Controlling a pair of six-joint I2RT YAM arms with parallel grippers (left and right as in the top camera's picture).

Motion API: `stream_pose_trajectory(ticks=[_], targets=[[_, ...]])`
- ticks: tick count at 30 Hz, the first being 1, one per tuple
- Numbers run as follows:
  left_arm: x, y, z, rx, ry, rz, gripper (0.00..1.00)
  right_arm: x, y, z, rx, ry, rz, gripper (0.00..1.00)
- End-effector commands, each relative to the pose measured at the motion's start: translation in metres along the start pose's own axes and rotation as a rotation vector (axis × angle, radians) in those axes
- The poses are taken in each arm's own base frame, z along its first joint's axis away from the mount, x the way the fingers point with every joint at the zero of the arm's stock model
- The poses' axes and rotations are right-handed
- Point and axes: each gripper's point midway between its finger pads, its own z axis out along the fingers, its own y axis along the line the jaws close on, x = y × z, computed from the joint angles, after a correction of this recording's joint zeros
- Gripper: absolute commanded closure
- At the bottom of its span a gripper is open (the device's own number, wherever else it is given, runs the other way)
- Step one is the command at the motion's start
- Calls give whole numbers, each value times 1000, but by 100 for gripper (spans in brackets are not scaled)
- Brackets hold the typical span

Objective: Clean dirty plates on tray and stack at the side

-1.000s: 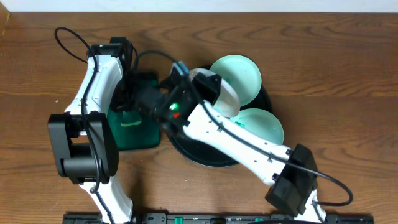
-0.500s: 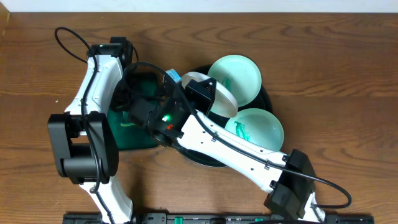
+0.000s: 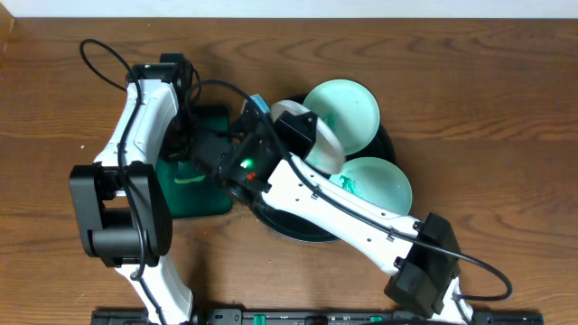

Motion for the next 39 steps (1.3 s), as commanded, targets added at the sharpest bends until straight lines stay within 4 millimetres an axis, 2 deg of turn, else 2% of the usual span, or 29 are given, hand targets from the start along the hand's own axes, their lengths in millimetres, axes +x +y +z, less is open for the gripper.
stream_pose_trajectory(ticks=[1, 2, 3, 5, 8, 10, 12, 13, 15, 17, 20, 22, 23, 26, 28, 29, 31, 33, 36, 39], targets=[[4, 2, 2, -13, 19, 21, 92, 17, -23, -1, -10, 37, 69, 99], [5, 2, 2, -14, 20, 21, 92, 15, -30, -6, 39, 16, 127, 99], [4, 2, 2, -12, 17, 21, 92, 11, -30, -1, 37, 13, 140, 99], [4, 2, 2, -12, 17, 21, 92, 12, -22, 8, -26, 36, 98, 99], [5, 2, 2, -14, 21, 22, 92, 23, -32, -9, -10, 37, 176, 99], [4, 2, 2, -12, 16, 21, 92, 15, -34, -6, -8, 16, 200, 99], [3, 1, 2, -10, 14, 20, 92, 13, -27, 4, -65, 31, 151, 99], [5, 2, 2, -14, 21, 22, 92, 23, -32, -5, -57, 43, 192, 99], [5, 3, 2, -16, 23, 21, 92, 19, -36, -7, -43, 24, 254, 99], [4, 2, 2, -12, 18, 20, 92, 12, -26, 3, -106, 28, 195, 99], [6, 3, 2, -16, 24, 22, 92, 24, -26, -5, -120, 58, 245, 99], [6, 3, 2, -17, 25, 22, 92, 16, -25, 0, -125, 44, 288, 99], [5, 3, 2, -15, 22, 21, 92, 12, -19, 6, -155, 46, 250, 99], [6, 3, 2, -16, 24, 22, 92, 27, -19, 5, -174, 93, 257, 99], [6, 3, 2, -18, 27, 26, 92, 24, -21, 5, -163, 84, 321, 99], [5, 3, 2, -15, 23, 25, 92, 18, -18, 12, -182, 77, 294, 99], [5, 2, 2, -13, 20, 24, 92, 23, -15, 17, -202, 99, 253, 99], [6, 3, 2, -18, 26, 27, 92, 33, -19, 8, -197, 125, 325, 99], [4, 2, 2, -13, 19, 25, 92, 24, -5, 12, -276, 115, 295, 99], [5, 3, 2, -15, 22, 25, 93, 30, 7, 12, -363, 166, 334, 99]])
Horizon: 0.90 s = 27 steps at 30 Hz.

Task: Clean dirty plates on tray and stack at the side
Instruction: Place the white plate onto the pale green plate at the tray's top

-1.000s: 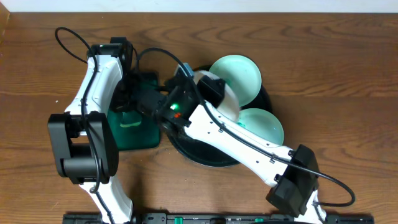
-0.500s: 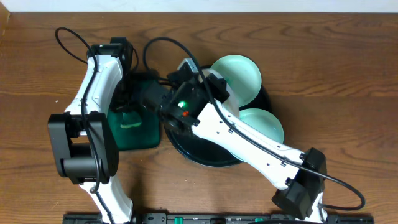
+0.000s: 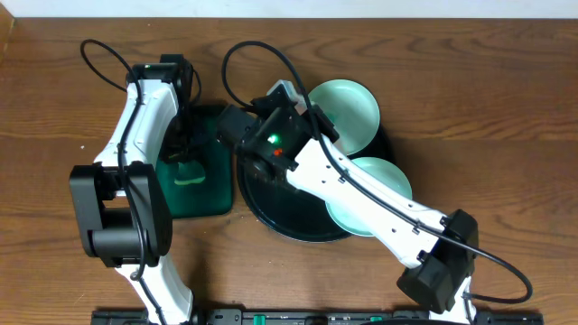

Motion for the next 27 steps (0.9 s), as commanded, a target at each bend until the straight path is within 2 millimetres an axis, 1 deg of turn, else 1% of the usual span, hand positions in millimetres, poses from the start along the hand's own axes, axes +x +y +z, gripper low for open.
stream_pose_trajectory(ticks=[1, 3, 4, 6, 8, 9, 11, 14, 18, 20, 21, 23, 25, 27], targets=[[3, 2, 2, -13, 12, 9, 93, 4, 2, -1, -118, 36, 92, 99], [3, 2, 2, -12, 12, 9, 92, -1, 9, 6, -174, 42, 141, 99], [3, 2, 2, -12, 12, 9, 92, -5, 9, 10, -197, 43, 191, 99], [3, 2, 2, -14, 15, 10, 92, -10, 4, 20, -228, 55, 280, 99], [4, 2, 2, -15, 16, 10, 92, -12, -5, 34, -256, 84, 363, 99], [4, 2, 2, -15, 16, 10, 92, -11, -13, 42, -263, 107, 415, 99], [3, 2, 2, -14, 15, 9, 92, -5, -39, 67, -288, 171, 540, 99], [3, 2, 2, -14, 15, 9, 92, 1, -68, 93, -339, 224, 661, 99], [3, 2, 2, -13, 14, 9, 92, 10, -110, 120, -445, 261, 799, 99], [3, 2, 2, -13, 14, 9, 92, 15, -129, 130, -514, 265, 854, 99], [3, 2, 2, -14, 14, 9, 92, 16, -134, 133, -565, 259, 864, 99], [3, 2, 2, -14, 15, 9, 92, 18, -139, 136, -671, 246, 855, 99], [3, 2, 2, -14, 15, 9, 92, 33, -143, 140, -693, 292, 873, 98], [3, 2, 2, -14, 15, 9, 92, 48, -144, 141, -686, 349, 877, 93]])
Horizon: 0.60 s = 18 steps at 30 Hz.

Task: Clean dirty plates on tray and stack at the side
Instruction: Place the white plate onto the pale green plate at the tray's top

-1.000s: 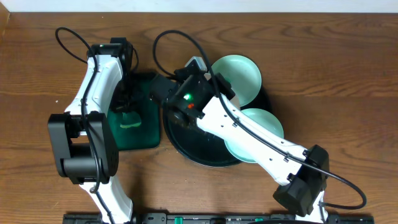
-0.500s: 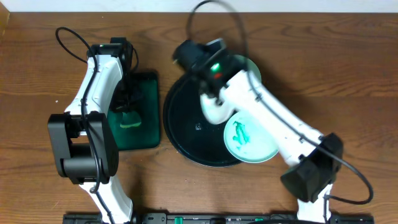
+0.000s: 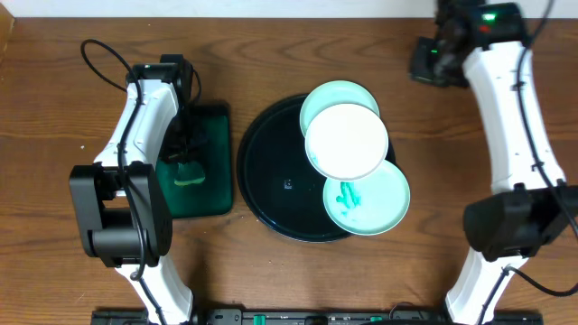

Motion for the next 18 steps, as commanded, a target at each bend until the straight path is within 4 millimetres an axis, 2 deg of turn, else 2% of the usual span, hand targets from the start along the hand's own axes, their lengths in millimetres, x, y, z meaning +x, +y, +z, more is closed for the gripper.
stream_pose_trajectory(ticks=[1, 2, 3, 6, 10, 14, 18], targets=[[2, 1, 2, -11, 10, 8, 92, 17, 8, -14, -115, 75, -40, 88], [2, 2, 2, -11, 11, 8, 92, 21, 6, -14, -108, 95, -48, 78], [2, 2, 2, -11, 11, 8, 92, 27, 4, -14, -102, 116, -61, 63], [3, 2, 2, -12, 11, 8, 92, 49, 4, -13, -84, 197, -120, 49], [2, 2, 2, -11, 11, 9, 92, 81, 10, 1, -44, 307, -142, 49], [2, 1, 2, -11, 10, 9, 93, 105, -6, 34, 63, 386, -55, 48], [2, 1, 2, -11, 10, 9, 92, 127, -6, 69, 39, 444, -31, 58]])
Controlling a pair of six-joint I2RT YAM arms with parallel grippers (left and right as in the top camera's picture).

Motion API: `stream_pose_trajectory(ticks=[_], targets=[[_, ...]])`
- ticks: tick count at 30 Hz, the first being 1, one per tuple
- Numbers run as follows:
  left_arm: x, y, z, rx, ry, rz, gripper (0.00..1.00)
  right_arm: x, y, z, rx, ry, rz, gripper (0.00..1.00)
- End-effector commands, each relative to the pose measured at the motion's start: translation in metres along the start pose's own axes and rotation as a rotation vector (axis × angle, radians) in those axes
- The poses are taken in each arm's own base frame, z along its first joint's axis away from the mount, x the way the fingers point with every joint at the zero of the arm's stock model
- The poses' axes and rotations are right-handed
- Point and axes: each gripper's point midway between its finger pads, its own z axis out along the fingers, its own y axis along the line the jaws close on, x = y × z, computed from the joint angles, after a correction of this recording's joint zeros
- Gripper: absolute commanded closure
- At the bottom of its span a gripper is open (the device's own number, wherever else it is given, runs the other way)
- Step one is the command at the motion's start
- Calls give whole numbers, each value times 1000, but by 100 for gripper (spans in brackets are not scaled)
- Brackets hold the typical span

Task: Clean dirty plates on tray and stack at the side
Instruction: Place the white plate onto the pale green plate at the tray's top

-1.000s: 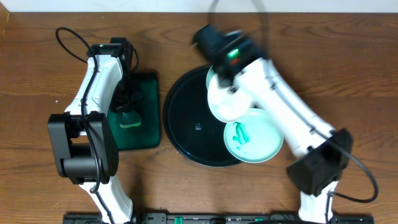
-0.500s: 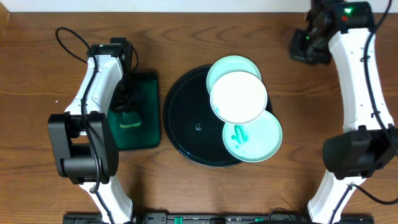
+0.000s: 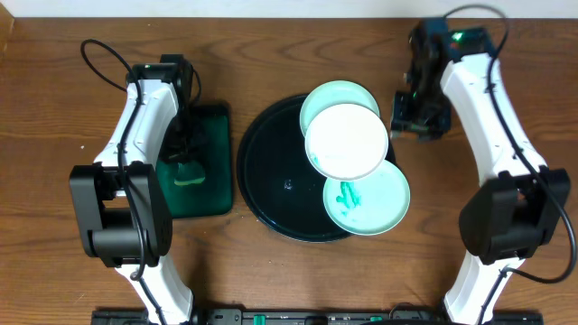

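A black round tray [image 3: 271,194] sits mid-table. On its right half lie three plates: a mint plate [image 3: 336,92] at the back, a mint plate with green smears [image 3: 366,200] at the front, and a white-faced plate [image 3: 347,141] resting on top of both. My right gripper [image 3: 412,114] hovers just right of the plates, near the back mint plate's rim; its jaws are too dark to read. My left gripper [image 3: 185,152] hangs over a dark green mat [image 3: 208,194], right above a light green sponge [image 3: 187,173]; whether it grips the sponge does not show.
The wooden table [image 3: 506,271] runs out to the right and front of the tray. Both arm bases stand at the front edge, and a black cable loops behind each arm.
My right gripper was at the far back right of the table and is now lower and further left, close beside the plates. The plates, the tray and the left arm have not moved.
First my right arm reached across the tray toward the mat, with a tilted white plate at its gripper. Then it stood over the tray's back left. Later it was far off at the back right and the white plate lay on the two mint plates, where it remains.
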Motion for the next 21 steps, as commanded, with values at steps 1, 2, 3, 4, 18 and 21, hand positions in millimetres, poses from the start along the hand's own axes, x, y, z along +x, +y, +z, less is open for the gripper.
stream_pose_trajectory(ticks=[1, 2, 3, 4, 18, 21], targets=[[2, 1, 2, -11, 10, 8, 92, 9, 0, 26, -26, 43, 45, 59], [2, 1, 2, -11, 10, 8, 92, 9, 2, 31, -43, 44, 45, 61], [2, 1, 2, -11, 10, 8, 92, 7, 6, 36, -64, 43, 38, 63], [2, 1, 2, -11, 9, 8, 92, 6, 10, 40, -84, 37, 24, 63], [2, 1, 2, -11, 9, 8, 92, -5, 38, 85, -149, -49, -56, 62], [2, 2, 2, -12, 11, 9, 92, -8, 39, 87, -155, -62, -50, 68]])
